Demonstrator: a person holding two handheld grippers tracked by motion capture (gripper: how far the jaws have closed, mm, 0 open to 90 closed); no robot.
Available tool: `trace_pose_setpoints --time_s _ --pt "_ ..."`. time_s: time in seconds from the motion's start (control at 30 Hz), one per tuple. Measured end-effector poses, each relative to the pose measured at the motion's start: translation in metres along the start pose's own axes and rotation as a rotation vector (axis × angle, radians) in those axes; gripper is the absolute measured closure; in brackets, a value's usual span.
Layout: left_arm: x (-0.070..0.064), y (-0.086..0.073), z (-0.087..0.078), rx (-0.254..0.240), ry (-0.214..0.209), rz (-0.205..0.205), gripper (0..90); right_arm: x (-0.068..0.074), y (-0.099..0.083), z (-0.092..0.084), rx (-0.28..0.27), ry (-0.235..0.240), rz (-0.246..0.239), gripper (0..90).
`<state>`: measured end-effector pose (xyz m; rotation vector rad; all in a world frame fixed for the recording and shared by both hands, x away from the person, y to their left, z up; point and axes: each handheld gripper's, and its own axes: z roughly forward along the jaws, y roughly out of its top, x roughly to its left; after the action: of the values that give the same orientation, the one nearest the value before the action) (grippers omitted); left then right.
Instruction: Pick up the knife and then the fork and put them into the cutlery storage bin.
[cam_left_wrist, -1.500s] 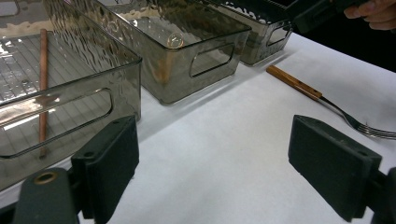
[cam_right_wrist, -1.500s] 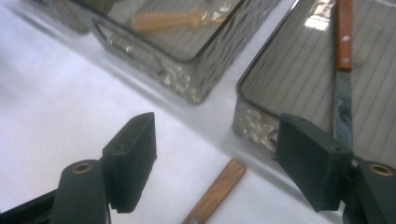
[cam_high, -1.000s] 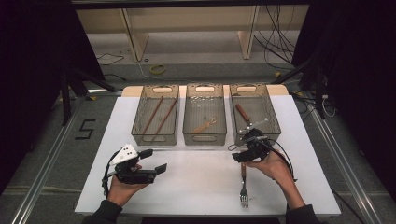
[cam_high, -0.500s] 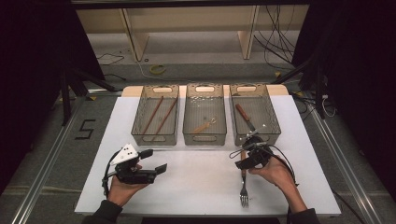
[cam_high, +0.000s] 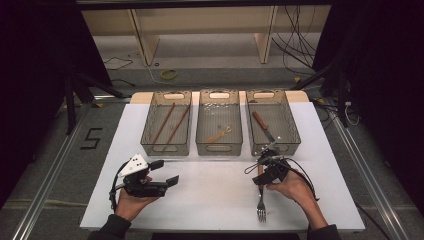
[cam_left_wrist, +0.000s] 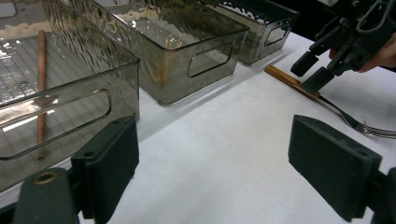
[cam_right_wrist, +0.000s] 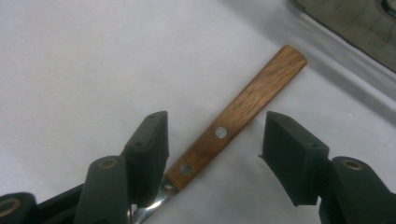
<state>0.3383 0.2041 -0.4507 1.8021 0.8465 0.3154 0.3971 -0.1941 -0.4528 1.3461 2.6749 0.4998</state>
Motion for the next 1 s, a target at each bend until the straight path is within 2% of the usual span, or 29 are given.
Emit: trace_pose_setpoints --time_s 0.17,0.3,0.5,1.0 --pt "0.0 0.0 0.0 0.0 0.0 0.0 15.8 0.002 0.001 0.004 0.024 -0.003 -0.013 45.5" --pt "0.0 0.0 0.0 0.001 0.0 0.0 15.8 0.003 0.001 0.008 0.05 -0.028 -0.02 47.1" --pt "0.0 0.0 0.0 0.001 0.0 0.0 15.8 0.006 0.003 0.008 0.054 -0.042 -0.035 49.2" --pt "-0.001 0.0 0.001 0.008 -0.005 0.005 15.8 0.013 0.007 0.008 0.082 -0.041 -0.084 66.2"
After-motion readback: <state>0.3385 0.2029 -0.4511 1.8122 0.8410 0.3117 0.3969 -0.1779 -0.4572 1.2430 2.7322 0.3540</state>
